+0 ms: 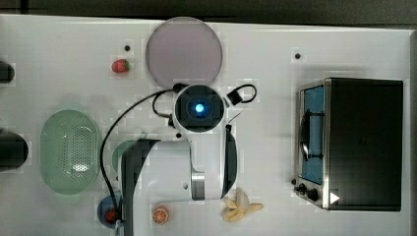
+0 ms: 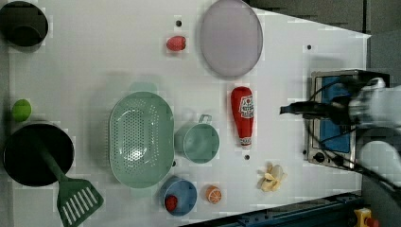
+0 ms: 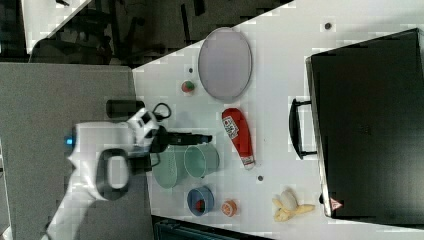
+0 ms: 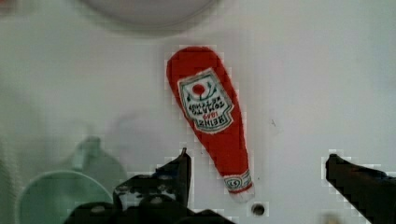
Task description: Pick Ketchup from the table and place it in strainer.
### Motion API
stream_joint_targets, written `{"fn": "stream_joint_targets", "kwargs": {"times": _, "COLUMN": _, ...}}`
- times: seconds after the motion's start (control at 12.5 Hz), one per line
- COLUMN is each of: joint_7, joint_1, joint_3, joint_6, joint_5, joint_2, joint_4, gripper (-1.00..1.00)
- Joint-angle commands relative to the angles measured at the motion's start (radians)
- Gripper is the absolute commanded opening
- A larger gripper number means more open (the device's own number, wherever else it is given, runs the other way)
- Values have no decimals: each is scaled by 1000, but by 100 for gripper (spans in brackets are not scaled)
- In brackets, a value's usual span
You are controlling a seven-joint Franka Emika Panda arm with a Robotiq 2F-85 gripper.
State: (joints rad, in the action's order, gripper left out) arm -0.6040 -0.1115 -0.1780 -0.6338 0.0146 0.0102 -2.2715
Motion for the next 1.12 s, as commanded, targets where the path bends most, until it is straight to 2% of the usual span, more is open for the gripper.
{"fn": "stream_joint_targets", "kwargs": {"times": 0.08, "joint_7": -321, "joint_1": -6, "joint_3": -6, "joint_6": -149, "joint_5": 10, "joint_2": 20, "joint_4": -57, "gripper": 100}}
{"fn": "stream_joint_targets", "kwargs": {"times": 0.16, "joint_7": -371, "joint_1": -6, "joint_3": -11, "joint_6": -199, "joint_5": 10, "joint_2": 48, "joint_4": -76, "gripper": 100}}
{"fn": "stream_joint_targets", "kwargs": {"times": 0.48, "joint_7": -374, "joint_1": -5, "joint_3": -11, "joint_6": -353, "joint_5": 10, "joint_2": 175, "joint_4": -120, "gripper": 100}}
{"fn": "stream_joint_targets", "kwargs": {"times": 1.04, "joint_7": -373, "joint_1": -5, "joint_3": -7, "joint_6": -458, "joint_5": 10, "joint_2": 324, "joint_4": -121, "gripper": 100}}
{"fn": "stream_joint_targets", "kwargs": {"times": 1.12, "joint_7": -371, "joint_1": -5, "joint_3": -8, "joint_6": -469, "joint_5": 10, "joint_2": 332, "joint_4": -121, "gripper": 93}}
